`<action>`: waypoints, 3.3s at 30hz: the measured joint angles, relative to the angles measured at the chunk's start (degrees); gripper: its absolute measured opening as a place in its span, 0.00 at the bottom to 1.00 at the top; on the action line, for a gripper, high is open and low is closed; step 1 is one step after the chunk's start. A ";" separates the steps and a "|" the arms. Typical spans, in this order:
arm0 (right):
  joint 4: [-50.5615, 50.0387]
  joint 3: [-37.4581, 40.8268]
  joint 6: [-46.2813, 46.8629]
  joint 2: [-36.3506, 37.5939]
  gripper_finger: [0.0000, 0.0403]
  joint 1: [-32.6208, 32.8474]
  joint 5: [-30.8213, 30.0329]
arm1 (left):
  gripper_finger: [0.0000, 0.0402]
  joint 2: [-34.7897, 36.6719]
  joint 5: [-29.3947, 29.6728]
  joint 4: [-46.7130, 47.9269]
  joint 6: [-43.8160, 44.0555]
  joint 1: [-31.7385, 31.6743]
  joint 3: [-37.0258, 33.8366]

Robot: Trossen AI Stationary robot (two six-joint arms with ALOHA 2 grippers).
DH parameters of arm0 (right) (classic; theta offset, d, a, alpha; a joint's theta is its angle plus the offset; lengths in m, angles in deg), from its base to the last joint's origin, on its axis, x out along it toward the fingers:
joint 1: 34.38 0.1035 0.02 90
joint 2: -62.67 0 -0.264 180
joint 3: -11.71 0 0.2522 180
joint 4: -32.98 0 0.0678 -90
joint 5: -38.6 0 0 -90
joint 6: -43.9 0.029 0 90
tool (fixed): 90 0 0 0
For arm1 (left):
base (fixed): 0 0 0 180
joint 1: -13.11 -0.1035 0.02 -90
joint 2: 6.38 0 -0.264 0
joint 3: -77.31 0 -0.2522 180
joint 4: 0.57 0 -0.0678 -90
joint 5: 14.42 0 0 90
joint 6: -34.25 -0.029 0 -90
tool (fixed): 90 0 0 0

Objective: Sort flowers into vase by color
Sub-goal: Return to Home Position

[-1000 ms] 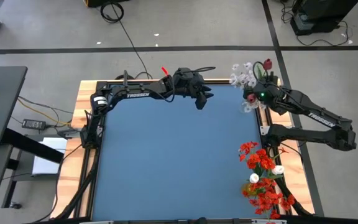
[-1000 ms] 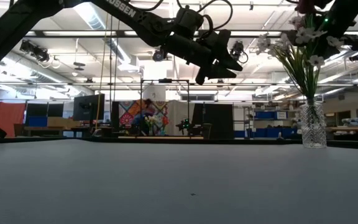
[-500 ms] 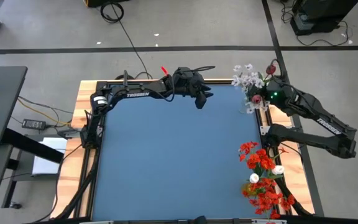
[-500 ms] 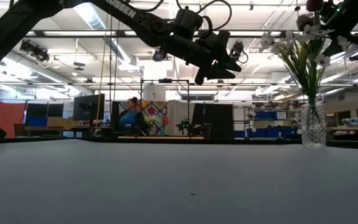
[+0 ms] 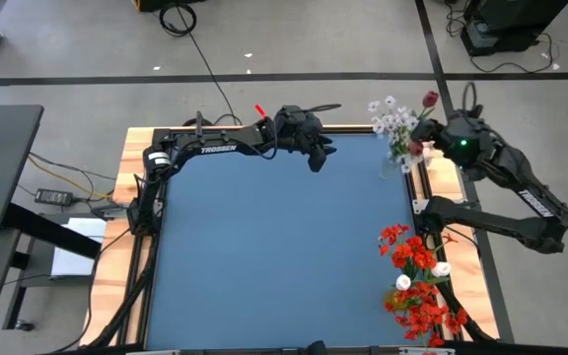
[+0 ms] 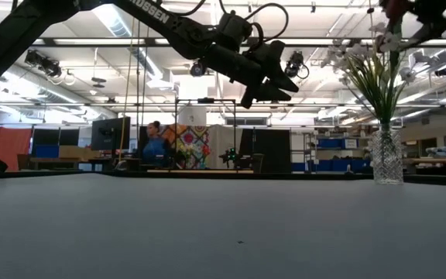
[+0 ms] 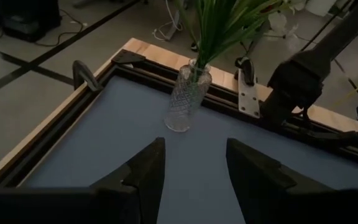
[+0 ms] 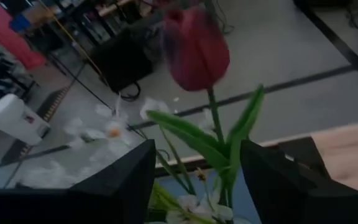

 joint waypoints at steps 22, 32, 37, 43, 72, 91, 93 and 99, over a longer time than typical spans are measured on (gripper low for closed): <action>17.60 -13.91 -20.17 -0.20 0.57 0.07 21.98 | 0.44 11.46 -2.83 11.07 -0.67 -4.85 -0.04; 17.98 -14.02 -21.83 -6.38 0.15 0.13 52.27 | 0.39 23.67 -1.93 20.05 -2.13 -2.40 0.04; 14.45 -13.90 -26.92 -7.07 0.03 2.44 64.91 | 0.18 26.00 -1.56 21.18 -4.26 2.85 -0.68; 4.99 -13.68 -31.97 1.23 0.01 6.76 57.23 | 0.02 30.70 -0.84 10.70 -0.20 7.69 -12.75; 36.56 16.72 -31.06 6.33 0.00 48.24 26.20 | 0.01 42.37 18.43 -20.17 -0.44 17.11 -44.85; 27.83 25.01 -41.32 34.59 0.00 57.02 16.26 | 0.00 43.94 19.71 -32.58 -6.16 19.46 -52.84; 25.78 27.35 -41.87 33.66 0.00 56.92 18.14 | 0.00 43.83 22.32 -39.83 -4.24 20.70 -58.14; 39.79 33.16 -46.85 31.15 0.00 56.66 14.20 | 0.00 45.46 24.85 -46.23 -2.10 22.73 -67.71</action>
